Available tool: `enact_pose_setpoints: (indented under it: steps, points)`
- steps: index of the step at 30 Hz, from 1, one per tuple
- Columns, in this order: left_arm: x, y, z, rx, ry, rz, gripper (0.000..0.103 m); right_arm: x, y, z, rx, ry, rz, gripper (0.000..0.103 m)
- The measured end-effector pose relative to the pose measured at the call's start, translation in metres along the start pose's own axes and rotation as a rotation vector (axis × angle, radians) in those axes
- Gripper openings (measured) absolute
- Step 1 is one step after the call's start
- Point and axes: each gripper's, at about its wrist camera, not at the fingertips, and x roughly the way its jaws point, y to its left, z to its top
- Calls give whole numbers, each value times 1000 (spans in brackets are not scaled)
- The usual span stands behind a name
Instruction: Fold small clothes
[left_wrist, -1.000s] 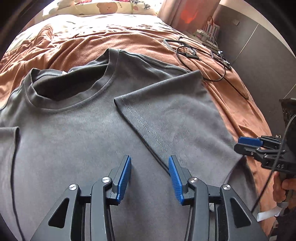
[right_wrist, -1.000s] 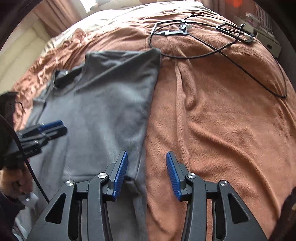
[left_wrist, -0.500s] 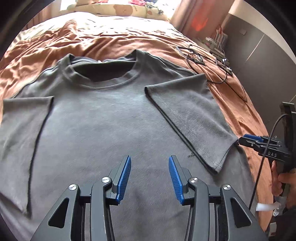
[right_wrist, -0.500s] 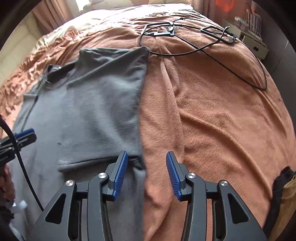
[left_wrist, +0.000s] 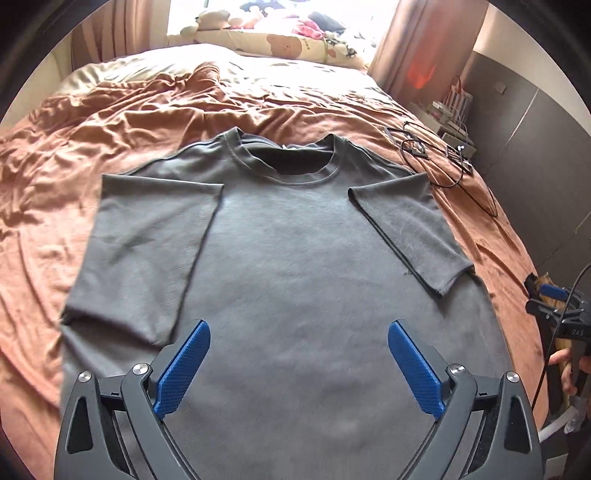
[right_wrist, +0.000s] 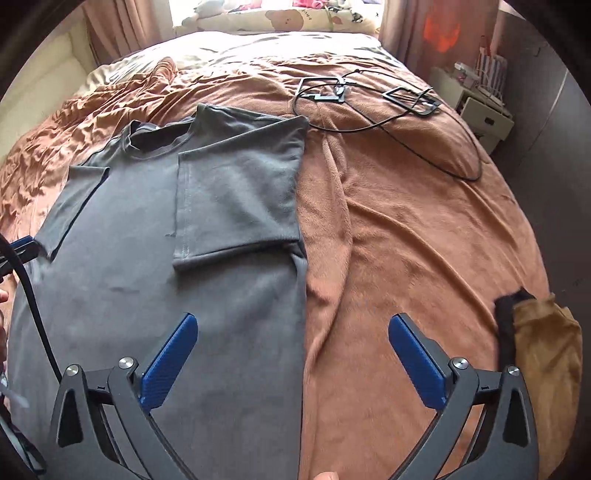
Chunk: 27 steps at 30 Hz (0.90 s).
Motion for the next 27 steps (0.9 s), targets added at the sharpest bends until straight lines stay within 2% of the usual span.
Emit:
enact_pose_setpoints:
  steps: [4,14,22,27]
  points:
    - [-33,11,-16,24,-20,7,102,-28,1,-18,30,5,-15,103]
    - [-114,39,-54,-17,-64,13,102,-96,-4,-58,83,-12,20,103]
    - [-175,59,-95,-50,-113,19,102,-157,-9,-112,88,-95,34,103]
    - [-208,75,-121,-104,-150,-2,102,-181,-16,-150,93,-128,93,103]
